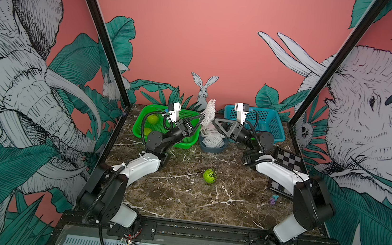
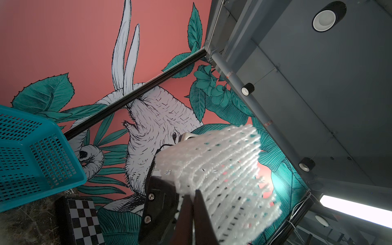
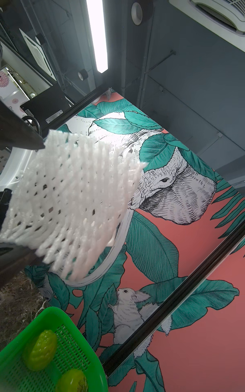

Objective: Sleeve custard apples in foam nets
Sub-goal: Open the foam net.

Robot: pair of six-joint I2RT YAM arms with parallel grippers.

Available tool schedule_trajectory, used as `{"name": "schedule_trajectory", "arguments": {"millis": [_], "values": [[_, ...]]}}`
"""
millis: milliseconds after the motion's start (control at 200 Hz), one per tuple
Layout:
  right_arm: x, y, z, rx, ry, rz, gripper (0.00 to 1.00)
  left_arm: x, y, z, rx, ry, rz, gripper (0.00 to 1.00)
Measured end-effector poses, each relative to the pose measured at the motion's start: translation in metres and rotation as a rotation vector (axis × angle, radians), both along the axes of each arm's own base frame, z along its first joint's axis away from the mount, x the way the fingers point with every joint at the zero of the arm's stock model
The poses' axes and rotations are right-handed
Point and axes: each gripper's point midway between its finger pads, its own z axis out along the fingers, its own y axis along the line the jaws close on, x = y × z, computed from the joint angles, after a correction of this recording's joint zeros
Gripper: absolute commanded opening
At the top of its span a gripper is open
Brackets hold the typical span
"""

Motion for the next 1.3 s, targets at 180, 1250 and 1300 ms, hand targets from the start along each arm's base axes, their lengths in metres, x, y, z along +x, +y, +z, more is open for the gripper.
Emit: {"name": "schedule_trajectory", "arguments": {"millis": [180,1250,1300], "values": [[0.000,-0.003,0.006,0.017,-0.004,-0.017,0.52,0.000,0.000,0.000,0.001,0.000,-0.001,0.00],[0.035,-0.025,-0.063,-0.063,0.213,-0.054,0.00,-0.013,-0.009,-0.026,0.073,0.024,-0.023,0.00],[0.033,-0.025,-0.070,-0.073,0.230,-0.047,0.00,-0.013,-0.010,-0.030,0.092,0.034,-0.020,0.00]]}}
